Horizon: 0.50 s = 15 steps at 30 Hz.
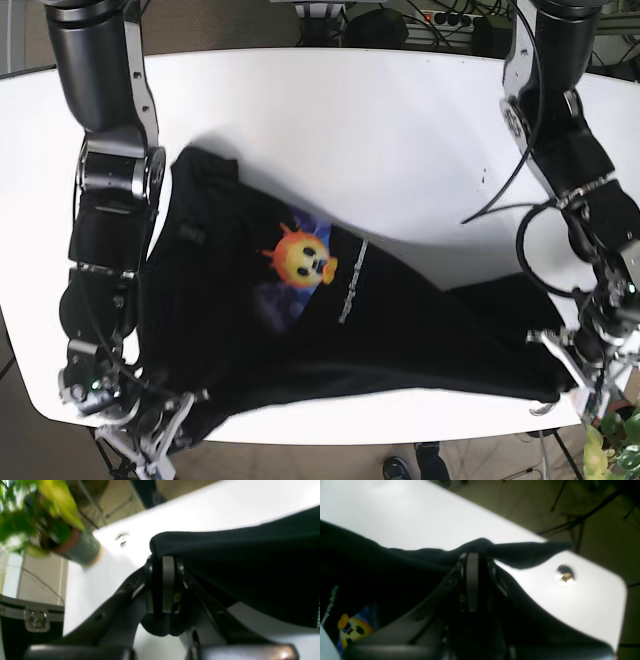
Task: Fold the T-shirt properly
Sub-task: 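Lift the shirt with both grippers and flip it over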
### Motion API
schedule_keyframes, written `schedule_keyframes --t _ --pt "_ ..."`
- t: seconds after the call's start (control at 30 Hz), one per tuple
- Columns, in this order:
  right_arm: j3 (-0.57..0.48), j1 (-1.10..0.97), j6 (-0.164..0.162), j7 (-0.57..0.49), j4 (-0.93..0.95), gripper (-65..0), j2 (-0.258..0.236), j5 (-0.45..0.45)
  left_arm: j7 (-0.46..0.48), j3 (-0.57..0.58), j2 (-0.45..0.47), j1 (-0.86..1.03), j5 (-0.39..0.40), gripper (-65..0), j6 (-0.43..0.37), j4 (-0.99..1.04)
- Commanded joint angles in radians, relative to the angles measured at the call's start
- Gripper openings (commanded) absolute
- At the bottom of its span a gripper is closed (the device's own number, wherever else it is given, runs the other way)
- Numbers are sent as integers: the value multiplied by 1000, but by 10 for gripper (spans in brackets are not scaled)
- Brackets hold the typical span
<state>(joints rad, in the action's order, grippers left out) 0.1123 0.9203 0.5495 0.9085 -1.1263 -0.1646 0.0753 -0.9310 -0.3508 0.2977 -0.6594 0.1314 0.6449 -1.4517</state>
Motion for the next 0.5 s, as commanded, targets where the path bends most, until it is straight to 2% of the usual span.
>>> schedule_keyframes --t 0.0,0.23,0.37,0.47 --pt "0 82 -6 2 -25 -628 -25 11 28 17 16 -87 11 -650 -7 26" --pt "-1 227 -4 113 -82 -628 -36 13 28 25 25 -262 11 -650 -7 58" --pt "0 329 42 186 -88 -628 -36 11 28 25 45 -339 11 -650 -7 41" --pt "3 385 65 240 -90 -628 -36 11 28 25 70 -374 14 -650 -6 4"
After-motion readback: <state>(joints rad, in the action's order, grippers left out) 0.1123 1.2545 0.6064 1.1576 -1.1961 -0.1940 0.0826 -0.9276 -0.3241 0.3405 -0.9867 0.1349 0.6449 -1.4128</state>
